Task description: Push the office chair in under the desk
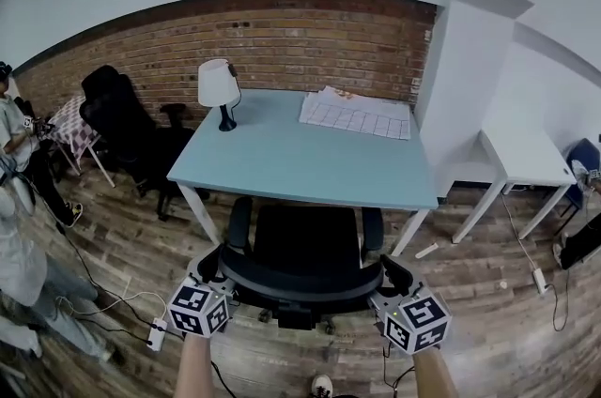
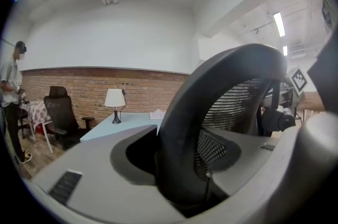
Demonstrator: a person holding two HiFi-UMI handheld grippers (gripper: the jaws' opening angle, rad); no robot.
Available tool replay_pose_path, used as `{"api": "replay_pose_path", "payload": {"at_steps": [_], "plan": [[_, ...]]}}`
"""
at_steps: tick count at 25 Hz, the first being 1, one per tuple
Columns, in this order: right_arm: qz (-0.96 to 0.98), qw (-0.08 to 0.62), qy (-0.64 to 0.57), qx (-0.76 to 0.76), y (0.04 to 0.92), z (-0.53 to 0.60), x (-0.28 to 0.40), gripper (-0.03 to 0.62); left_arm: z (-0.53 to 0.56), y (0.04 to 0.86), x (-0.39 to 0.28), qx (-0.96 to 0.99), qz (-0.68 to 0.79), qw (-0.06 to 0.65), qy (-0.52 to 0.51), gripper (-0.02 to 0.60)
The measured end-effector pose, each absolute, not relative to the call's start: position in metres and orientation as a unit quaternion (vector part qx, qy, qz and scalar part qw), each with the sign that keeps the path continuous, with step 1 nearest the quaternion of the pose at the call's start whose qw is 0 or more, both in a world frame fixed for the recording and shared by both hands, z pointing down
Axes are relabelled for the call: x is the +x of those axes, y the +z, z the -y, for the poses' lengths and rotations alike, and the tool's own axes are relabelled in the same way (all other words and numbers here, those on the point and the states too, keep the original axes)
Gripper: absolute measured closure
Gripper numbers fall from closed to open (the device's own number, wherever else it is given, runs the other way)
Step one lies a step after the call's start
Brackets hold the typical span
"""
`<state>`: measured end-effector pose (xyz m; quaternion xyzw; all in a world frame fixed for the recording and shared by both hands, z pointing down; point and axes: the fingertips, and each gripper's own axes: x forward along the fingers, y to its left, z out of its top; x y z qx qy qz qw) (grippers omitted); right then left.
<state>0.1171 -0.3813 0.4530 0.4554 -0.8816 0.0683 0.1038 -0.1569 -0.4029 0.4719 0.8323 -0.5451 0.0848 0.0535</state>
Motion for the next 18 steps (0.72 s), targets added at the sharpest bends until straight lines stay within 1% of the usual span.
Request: {"api": "replay_pose_path", "payload": {"at_steps": [14,18], "plan": [[0.879,0.093,0.066,0.463,0.453,0.446,0.124,0.322,0.464,0.473,-0.151,0.828,0.555,0.049,0.065,0.333],[0.875,0.077,0.063,0.475,0.455,0.466,0.125,0.321,0.485,0.475,-0.151,0.832,0.549,0.049,0.062,0.333]]}}
